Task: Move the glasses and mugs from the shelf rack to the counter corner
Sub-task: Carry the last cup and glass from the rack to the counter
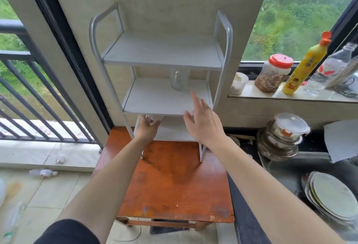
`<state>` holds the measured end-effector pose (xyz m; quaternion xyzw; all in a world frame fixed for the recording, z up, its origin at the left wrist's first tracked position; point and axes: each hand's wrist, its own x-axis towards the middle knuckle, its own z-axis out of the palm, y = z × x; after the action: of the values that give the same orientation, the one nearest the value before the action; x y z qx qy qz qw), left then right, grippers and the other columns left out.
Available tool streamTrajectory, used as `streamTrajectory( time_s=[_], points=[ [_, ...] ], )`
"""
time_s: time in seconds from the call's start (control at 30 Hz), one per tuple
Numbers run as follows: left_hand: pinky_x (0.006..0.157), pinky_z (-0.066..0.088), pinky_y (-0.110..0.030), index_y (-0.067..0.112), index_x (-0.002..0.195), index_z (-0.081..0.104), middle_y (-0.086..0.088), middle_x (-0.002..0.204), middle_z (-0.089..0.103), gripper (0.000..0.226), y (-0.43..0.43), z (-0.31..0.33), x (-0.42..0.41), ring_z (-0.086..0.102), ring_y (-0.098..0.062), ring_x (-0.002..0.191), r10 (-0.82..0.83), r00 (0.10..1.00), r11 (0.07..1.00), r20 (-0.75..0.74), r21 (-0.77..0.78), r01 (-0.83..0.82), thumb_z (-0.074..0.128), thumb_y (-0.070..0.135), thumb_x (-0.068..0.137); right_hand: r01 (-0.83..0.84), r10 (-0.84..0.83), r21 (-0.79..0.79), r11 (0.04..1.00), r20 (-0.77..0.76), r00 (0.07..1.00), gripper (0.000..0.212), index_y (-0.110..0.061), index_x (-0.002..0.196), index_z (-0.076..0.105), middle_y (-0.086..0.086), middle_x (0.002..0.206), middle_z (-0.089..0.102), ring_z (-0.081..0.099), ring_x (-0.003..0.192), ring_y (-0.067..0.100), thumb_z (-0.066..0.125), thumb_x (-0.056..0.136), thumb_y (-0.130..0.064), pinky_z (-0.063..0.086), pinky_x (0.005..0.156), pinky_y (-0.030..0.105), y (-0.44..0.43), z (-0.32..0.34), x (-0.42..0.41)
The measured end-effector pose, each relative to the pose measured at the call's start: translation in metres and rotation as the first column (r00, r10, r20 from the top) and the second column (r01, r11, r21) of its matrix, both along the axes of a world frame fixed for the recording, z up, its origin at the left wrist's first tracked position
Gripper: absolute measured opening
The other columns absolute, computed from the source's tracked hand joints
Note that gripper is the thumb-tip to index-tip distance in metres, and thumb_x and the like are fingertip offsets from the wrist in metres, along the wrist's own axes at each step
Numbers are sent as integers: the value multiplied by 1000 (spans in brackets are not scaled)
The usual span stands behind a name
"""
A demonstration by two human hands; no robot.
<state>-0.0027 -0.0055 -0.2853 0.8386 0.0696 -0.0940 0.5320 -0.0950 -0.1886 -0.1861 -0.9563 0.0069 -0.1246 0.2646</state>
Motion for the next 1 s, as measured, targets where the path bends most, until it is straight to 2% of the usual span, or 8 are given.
streamTrajectory(
  time_s=[0.17,0.3,0.4,0.47,0.53,0.63,0.8,1.0],
  points=[
    [55,35,-28,10,103,45,-4,84,49,27,7,-10,-12,47,-14,67,-14,995,991,96,134,1,45,37,102,0,44,412,911,-97,994,65,-24,159,21,0,156,39,53,118,11,49,101,-31,36,93,27,15,14,35],
    [59,42,-33,6,94,53,-6,81,60,44,17,-13,-30,55,-22,74,76,991,992,113,90,-86,39,47,101,-2,71,535,845,-108,992,65,-25,157,26,-3,154,42,55,106,6,53,98,-27,38,88,25,26,16,59],
    [70,51,-39,10,95,61,-9,89,67,35,25,-16,-40,63,-25,81,133,987,991,85,-9,-133,45,41,101,-25,117,656,754,-97,988,67,-24,157,28,-5,156,40,61,93,-1,55,96,-20,50,77,20,33,20,71],
    [72,56,-41,12,94,62,-8,88,65,30,28,-18,-50,62,-22,75,163,986,977,10,-143,-160,49,38,101,-31,126,698,716,-85,988,62,-21,154,35,-4,157,39,60,108,3,56,96,-19,55,88,28,37,24,74],
    [66,53,-37,9,95,62,-6,83,62,33,30,-21,-63,58,-17,68,155,987,965,-34,-209,-158,49,39,101,-6,90,734,679,-75,993,46,-17,141,48,-1,146,51,58,119,15,57,97,-22,53,100,40,42,26,73],
    [66,51,-34,9,94,59,-4,82,59,38,32,-25,-82,56,-16,69,130,991,968,-41,-210,-136,42,42,101,35,2,808,589,-45,999,16,-24,101,56,-2,97,60,60,93,23,52,101,-40,54,82,37,49,25,56],
    [62,50,-32,16,85,49,-7,78,51,31,33,-20,-118,54,-18,68,201,979,937,-3,-292,-193,34,36,104,101,-126,842,530,-40,991,46,-23,84,59,3,85,69,67,81,14,40,99,-62,49,72,28,57,8,4],
    [52,44,-17,20,87,50,0,71,49,31,31,-12,-176,47,-4,59,266,956,933,125,-282,-223,33,38,105,43,-213,860,508,77,974,49,-20,72,59,5,77,65,64,81,22,41,102,-55,51,75,27,64,-40,-84]
  ],
)
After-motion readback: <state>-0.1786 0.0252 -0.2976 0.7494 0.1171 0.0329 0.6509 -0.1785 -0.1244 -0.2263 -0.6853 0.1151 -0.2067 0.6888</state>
